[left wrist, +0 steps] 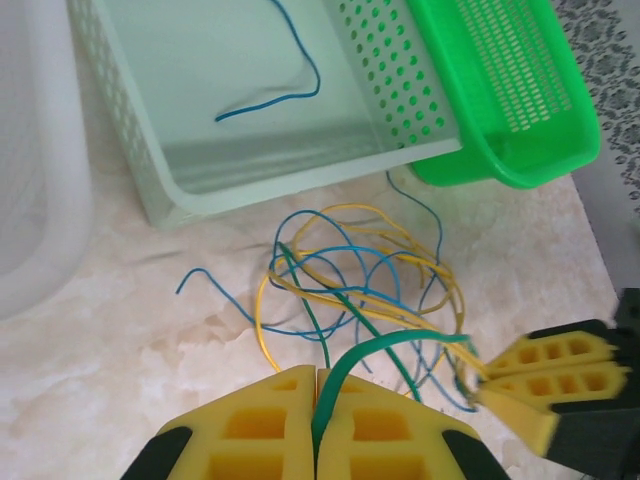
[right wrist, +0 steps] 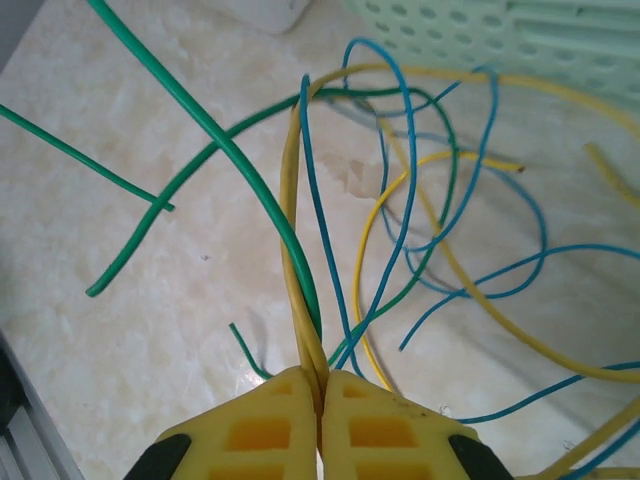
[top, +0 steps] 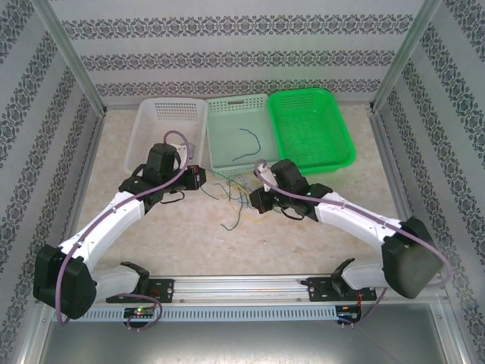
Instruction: Untangle the cables
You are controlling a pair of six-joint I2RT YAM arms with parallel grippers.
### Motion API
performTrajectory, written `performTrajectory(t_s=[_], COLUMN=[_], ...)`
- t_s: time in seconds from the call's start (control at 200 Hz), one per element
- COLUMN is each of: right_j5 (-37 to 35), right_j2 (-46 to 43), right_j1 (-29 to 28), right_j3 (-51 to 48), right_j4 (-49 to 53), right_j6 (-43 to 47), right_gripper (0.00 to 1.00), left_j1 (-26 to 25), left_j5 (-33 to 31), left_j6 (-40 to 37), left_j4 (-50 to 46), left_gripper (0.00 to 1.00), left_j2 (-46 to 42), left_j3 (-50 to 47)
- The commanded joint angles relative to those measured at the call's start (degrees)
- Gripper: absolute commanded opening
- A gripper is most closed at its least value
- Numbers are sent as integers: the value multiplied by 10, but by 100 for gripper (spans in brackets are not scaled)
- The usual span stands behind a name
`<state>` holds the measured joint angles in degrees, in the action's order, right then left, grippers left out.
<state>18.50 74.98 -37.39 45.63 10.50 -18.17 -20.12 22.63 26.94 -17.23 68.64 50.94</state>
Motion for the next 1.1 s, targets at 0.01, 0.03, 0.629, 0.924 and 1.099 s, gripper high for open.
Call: performTrajectory(t_s=[0.01, 0.03, 0.629, 0.924, 1.099], right_j5=[-61, -63, -121, -164, -148], right_j2=[-38, -45, -119, -42, -36], right_j1=[10, 14, 81, 110, 95], right_j3=[-25, -27, -64, -46, -37], right_j4=[77, 80, 134, 218, 201], right_j6=[5, 4, -34, -35, -22], right_gripper=[10, 10, 4, 0, 2], left_j1=[27, 28, 40, 42, 42], left_j5=[-58, -58, -19, -31, -23], left_j6=[-13, -14, -17, -38, -32], left_j4=[-43, -47, -53, -32, -2], left_gripper=[3, 3, 5, 5, 6], left_j2=[2, 3, 7, -69, -96], left_j3=[19, 17, 16, 25, 7])
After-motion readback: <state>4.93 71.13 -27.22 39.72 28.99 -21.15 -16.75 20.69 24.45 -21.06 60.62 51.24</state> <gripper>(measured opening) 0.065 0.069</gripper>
